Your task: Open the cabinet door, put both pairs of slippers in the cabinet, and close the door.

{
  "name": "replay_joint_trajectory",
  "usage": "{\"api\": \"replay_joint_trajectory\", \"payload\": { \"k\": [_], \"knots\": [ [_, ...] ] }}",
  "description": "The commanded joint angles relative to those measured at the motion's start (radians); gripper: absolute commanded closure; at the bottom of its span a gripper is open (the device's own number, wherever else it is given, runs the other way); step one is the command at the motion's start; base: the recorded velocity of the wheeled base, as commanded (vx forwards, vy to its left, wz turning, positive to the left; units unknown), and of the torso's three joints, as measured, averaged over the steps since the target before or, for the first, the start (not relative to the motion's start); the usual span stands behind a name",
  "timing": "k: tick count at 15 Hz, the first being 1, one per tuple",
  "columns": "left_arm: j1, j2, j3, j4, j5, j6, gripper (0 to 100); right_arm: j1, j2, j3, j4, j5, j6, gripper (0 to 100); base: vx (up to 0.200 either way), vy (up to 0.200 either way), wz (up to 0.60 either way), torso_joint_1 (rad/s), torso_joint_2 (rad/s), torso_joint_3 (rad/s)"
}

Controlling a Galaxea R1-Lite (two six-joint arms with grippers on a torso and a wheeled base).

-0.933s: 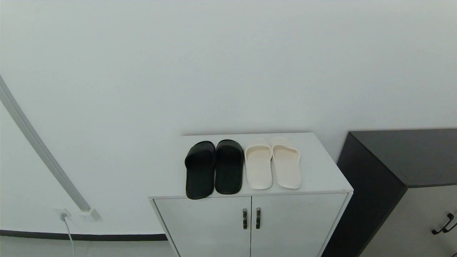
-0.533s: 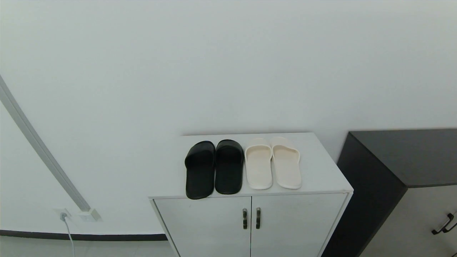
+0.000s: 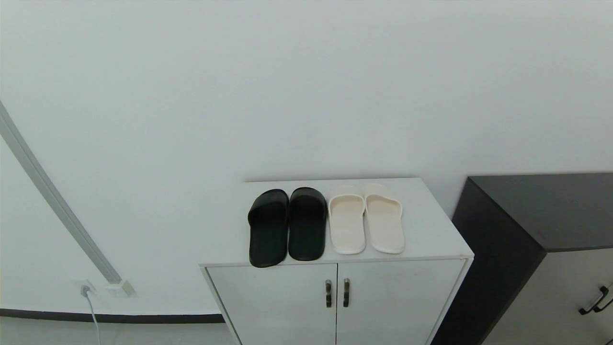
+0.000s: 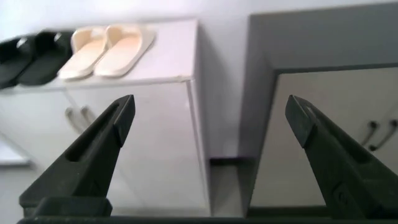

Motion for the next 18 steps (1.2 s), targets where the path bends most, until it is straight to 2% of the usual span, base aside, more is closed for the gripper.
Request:
{"api": "replay_joint_trajectory", "payload": {
  "k": [1, 3, 5, 6, 7, 11, 13, 18],
  "knots": [
    [0.0, 0.001, 0.0, 0.0, 0.0, 0.0, 100, 0.082, 0.375, -0.043, -0.117, 0.06, 0.003, 0, 0.0, 0.0, 0.0, 0.0, 0.0, 0.0],
    [0.0, 0.001, 0.0, 0.0, 0.0, 0.0, 100, 0.211, 0.559, -0.063, -0.271, 0.033, 0.057, 0, 0.0, 0.0, 0.0, 0.0, 0.0, 0.0],
    [0.0, 0.001, 0.0, 0.0, -0.001, 0.0, 100, 0.459, 0.76, -0.12, -0.439, -0.188, 0.192, 0, 0.0, 0.0, 0.0, 0.0, 0.0, 0.0],
    [0.0, 0.001, 0.0, 0.0, 0.0, 0.0, 100, 0.548, 0.826, -0.169, -0.479, -0.283, 0.238, 0, 0.0, 0.0, 0.0, 0.0, 0.0, 0.0],
    [0.0, 0.001, 0.0, 0.0, -0.001, 0.0, 100, 0.584, 0.894, -0.246, -0.484, -0.336, 0.249, 0, 0.0, 0.0, 0.0, 0.0, 0.0, 0.0],
    [0.0, 0.001, 0.0, 0.0, -0.001, 0.0, 100, 0.633, 1.113, -0.451, -0.482, -0.377, 0.25, 0, 0.0, 0.0, 0.0, 0.0, 0.0, 0.0],
    [0.0, 0.001, 0.0, 0.0, -0.001, 0.0, 100, 0.676, 1.285, -0.582, -0.487, -0.458, 0.256, 0, 0.0, 0.0, 0.0, 0.0, 0.0, 0.0],
    [0.0, 0.001, 0.0, 0.0, -0.001, 0.0, 100, 0.688, 1.57, -0.815, -0.489, -0.566, 0.258, 0, 0.0, 0.0, 0.0, 0.0, 0.0, 0.0]
  ]
}}
